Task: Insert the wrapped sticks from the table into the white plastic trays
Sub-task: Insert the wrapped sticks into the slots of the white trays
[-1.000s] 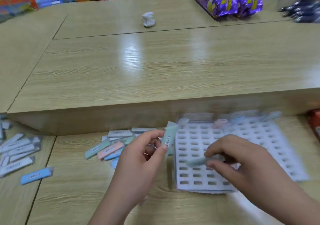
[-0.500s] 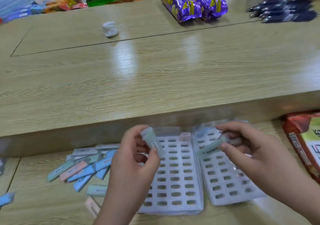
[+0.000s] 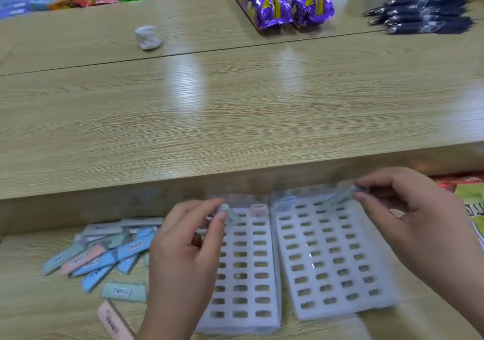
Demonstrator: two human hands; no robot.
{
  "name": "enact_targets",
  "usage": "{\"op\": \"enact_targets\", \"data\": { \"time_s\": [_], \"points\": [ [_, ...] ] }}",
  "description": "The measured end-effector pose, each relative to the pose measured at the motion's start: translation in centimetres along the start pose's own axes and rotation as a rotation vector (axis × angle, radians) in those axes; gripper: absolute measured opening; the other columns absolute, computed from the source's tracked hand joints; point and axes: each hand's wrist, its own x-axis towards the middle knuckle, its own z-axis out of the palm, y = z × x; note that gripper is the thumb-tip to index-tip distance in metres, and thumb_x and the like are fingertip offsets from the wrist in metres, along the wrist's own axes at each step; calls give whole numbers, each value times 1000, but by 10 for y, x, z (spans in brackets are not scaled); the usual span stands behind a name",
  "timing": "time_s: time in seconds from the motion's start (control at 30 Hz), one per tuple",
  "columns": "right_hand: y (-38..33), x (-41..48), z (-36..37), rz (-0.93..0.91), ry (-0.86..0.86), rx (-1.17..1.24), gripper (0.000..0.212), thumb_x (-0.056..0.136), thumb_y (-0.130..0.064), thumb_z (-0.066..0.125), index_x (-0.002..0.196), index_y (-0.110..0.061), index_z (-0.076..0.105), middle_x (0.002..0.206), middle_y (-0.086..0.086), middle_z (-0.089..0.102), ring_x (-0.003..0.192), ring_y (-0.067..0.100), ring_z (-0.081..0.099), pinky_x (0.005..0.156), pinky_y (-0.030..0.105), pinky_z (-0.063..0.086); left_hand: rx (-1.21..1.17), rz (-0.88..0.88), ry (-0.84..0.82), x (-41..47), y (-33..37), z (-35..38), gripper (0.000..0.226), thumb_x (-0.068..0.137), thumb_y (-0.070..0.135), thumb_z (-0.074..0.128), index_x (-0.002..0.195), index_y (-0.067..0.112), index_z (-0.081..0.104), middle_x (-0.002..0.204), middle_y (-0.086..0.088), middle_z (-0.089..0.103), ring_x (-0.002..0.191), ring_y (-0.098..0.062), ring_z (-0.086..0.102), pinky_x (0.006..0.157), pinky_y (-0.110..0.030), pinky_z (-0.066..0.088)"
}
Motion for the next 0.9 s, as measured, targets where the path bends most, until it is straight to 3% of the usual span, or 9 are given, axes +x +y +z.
{"op": "enact_targets", "data": {
  "time_s": [0.2, 0.33, 0.5, 0.7, 0.8, 0.9],
  "points": [
    [22, -5, -4, -28, -5, -130, 19, 81, -9, 72, 94, -22, 69, 90, -15, 64, 84, 3, 63, 78, 10, 48, 51, 41, -25, -5, 2, 14, 23, 89, 34, 61, 110, 36, 71, 98, 23, 64, 82, -4, 63, 64, -11, 46],
    [29, -7, -3, -52, 8, -124, 10, 84, -21, 64, 94, -23, 68, 89, -17, 61, 81, 5, 62, 73, 24, 49, 57, 81, -23, -6, 6, 24, 20, 91, 33, 64, 110, 38, 69, 97, 23, 65, 82, -4, 63, 66, -14, 48],
    [36, -4, -3, -37, -1, -135, 12, 83, -14, 71, 93, -20, 70, 87, -19, 60, 85, 3, 59, 76, 15, 48, 45, 139, 15, -3, 15, 29, 22, 91, 32, 62, 111, 35, 70, 100, 23, 63, 81, -3, 62, 65, -14, 46],
    [40, -4, -6, -103, -71, -94, 11, 84, -23, 66, 93, -20, 72, 93, -15, 68, 87, 4, 64, 73, 26, 50, 49, 257, 49, 3, 37, 32, 23, 94, 26, 61, 115, 23, 72, 103, 21, 63, 85, -4, 62, 70, -11, 45],
    [46, -5, -3, -147, -91, -193, 12, 85, -26, 65, 90, -20, 74, 91, -12, 70, 85, 15, 66, 69, 35, 54, 18, 279, 36, 4, 49, 46, 23, 94, 29, 61, 112, 22, 73, 101, 21, 64, 83, -3, 61, 71, -10, 45],
    [51, -6, 1, -199, -88, -252, 15, 93, -28, 65, 93, -21, 77, 95, -9, 72, 86, 21, 65, 64, 38, 54, 63, 294, -48, 1, 56, 72, 21, 92, 29, 64, 110, 22, 74, 98, 19, 66, 81, -3, 61, 70, -21, 51]
  ]
}}
